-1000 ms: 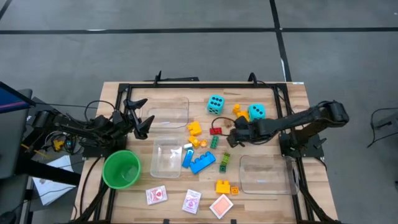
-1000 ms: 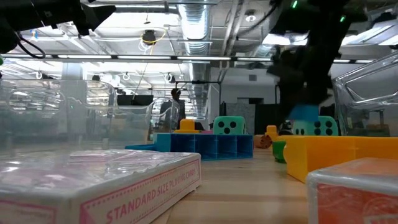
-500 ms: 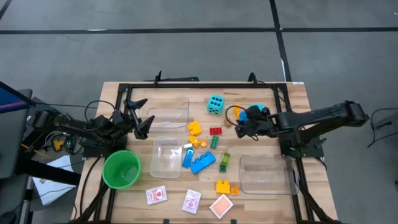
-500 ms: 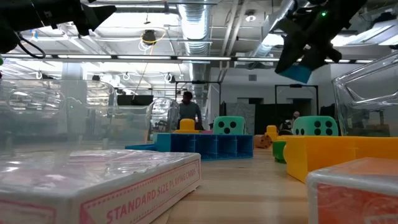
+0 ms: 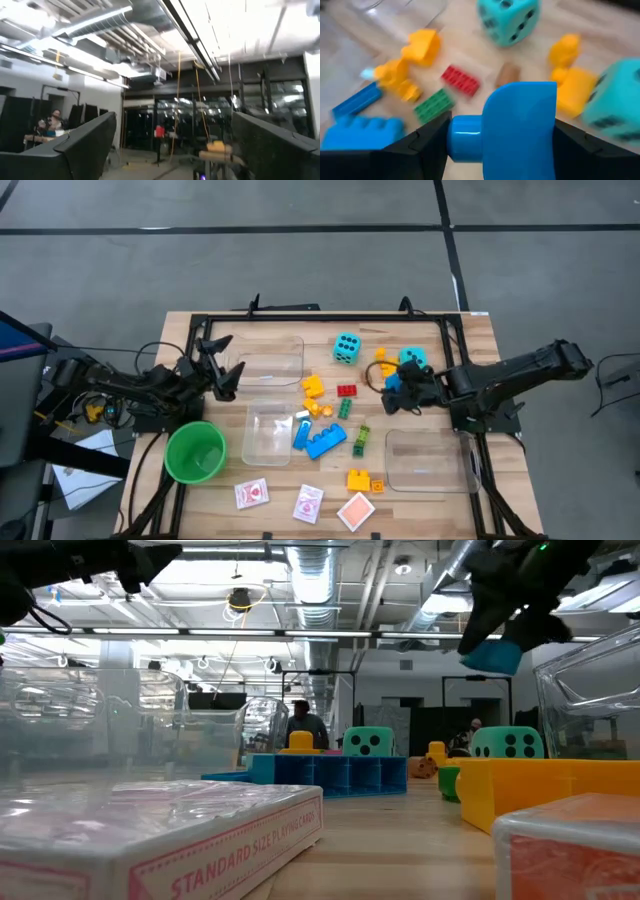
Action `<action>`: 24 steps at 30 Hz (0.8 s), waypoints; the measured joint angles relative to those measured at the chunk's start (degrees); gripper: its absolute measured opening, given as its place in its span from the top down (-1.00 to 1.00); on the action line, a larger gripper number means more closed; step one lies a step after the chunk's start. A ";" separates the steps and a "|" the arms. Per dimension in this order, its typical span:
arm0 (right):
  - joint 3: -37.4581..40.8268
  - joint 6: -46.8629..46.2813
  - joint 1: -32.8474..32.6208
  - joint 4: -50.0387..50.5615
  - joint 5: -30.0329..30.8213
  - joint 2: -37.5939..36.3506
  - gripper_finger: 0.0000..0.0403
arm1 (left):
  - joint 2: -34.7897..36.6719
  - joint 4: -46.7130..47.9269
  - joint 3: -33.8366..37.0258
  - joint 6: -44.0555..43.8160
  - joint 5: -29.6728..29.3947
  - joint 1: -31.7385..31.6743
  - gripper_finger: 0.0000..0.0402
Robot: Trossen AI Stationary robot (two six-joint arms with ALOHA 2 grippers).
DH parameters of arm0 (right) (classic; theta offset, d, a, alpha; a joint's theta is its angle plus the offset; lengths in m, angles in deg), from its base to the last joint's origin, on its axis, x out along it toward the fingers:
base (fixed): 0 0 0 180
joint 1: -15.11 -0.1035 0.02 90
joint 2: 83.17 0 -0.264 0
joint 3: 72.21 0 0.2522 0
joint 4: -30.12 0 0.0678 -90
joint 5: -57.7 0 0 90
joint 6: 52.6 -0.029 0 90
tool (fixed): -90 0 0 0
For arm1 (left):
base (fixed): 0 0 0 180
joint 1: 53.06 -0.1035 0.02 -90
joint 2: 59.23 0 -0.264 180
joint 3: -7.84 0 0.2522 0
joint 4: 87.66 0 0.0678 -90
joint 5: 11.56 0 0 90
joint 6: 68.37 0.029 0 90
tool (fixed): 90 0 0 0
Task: Pick & Place Toys
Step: Put the blue game piece into the bottom right transparent bin
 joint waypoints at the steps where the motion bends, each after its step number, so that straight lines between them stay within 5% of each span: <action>1: 0.00 -1.47 -1.55 0.00 -0.85 -0.05 -0.27 | 0.00 -1.34 0.00 0.04 0.00 -0.30 -0.95; 9: -0.55 -13.67 -15.78 -1.72 -8.03 -0.57 -0.27 | 0.00 -8.70 0.00 0.11 0.00 -4.28 -0.95; 16: -4.59 -25.46 -29.04 -1.77 -5.82 -0.37 -0.27 | 0.02 -12.11 0.00 0.11 0.00 -8.23 -0.95; 24: -4.52 -53.46 -40.75 10.01 -7.64 4.40 -0.27 | 0.00 -14.81 -0.05 -0.01 1.19 -10.37 -0.95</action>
